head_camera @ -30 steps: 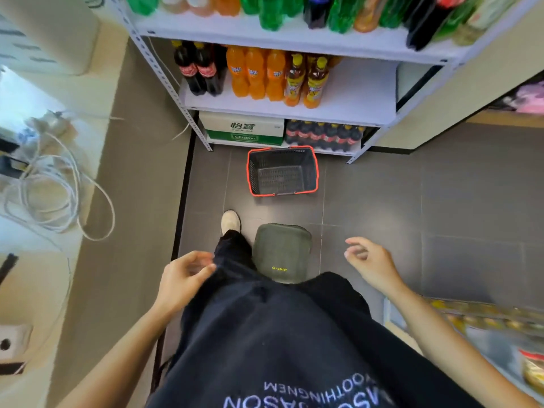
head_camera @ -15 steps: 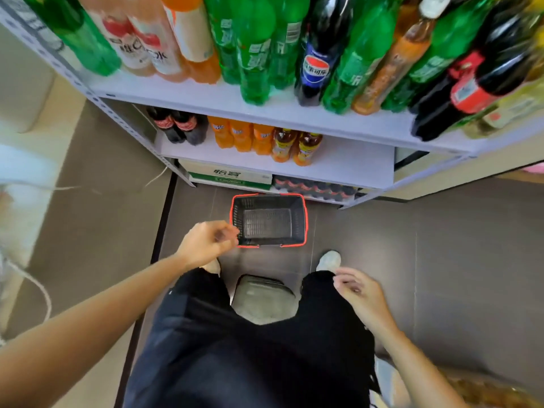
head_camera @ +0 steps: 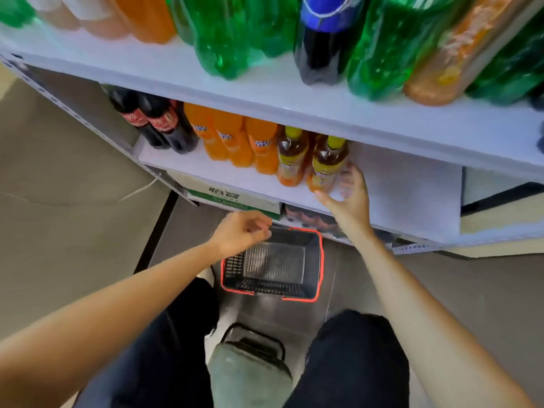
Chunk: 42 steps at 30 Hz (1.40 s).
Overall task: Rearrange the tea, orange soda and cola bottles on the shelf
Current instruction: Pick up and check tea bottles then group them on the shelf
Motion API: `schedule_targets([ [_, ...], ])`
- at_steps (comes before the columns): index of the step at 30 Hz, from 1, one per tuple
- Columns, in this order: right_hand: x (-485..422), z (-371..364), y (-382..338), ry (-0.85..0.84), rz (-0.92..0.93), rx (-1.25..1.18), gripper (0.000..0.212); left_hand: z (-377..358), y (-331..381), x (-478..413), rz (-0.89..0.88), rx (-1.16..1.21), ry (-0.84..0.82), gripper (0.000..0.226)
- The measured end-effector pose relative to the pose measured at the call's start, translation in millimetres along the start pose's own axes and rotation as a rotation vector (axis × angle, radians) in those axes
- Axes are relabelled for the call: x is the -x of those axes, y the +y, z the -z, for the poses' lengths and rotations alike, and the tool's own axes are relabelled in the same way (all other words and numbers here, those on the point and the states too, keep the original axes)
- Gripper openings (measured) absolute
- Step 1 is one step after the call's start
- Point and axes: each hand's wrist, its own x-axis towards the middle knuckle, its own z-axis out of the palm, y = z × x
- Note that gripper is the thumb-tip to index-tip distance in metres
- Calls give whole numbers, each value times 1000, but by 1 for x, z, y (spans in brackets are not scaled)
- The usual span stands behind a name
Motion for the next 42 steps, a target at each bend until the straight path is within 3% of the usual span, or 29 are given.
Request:
schedule_targets([
  [9, -75, -64, 81, 268, 379, -162, 52, -39, -55, -115, -410, 202, 188, 18],
  [13, -68, -61, 82, 354, 440, -239, 51, -53, -58, -130, -535, 275, 254, 17],
  [16, -39, -57, 80, 300, 447, -332, 33, -58, -66, -122, -602, 366, 271, 16],
  [20, 12, -62, 86, 139, 286, -571, 25, -65, -70, -102, -581, 548, 217, 13],
  [27, 91, -74, 98, -21, -78, -629, 55, -82, -71, -88, -494, 670, -37, 28],
  [30, 108, -82, 112, -31, -44, -604, 40, -89, -72, -89, -504, 707, -137, 25],
  [39, 180, -132, 202, 112, 36, -626, 38, -119, -92, -78, -458, 458, -329, 31],
  [42, 185, -126, 209, 142, 82, -567, 40, -130, -92, -71, -421, 495, -345, 42],
])
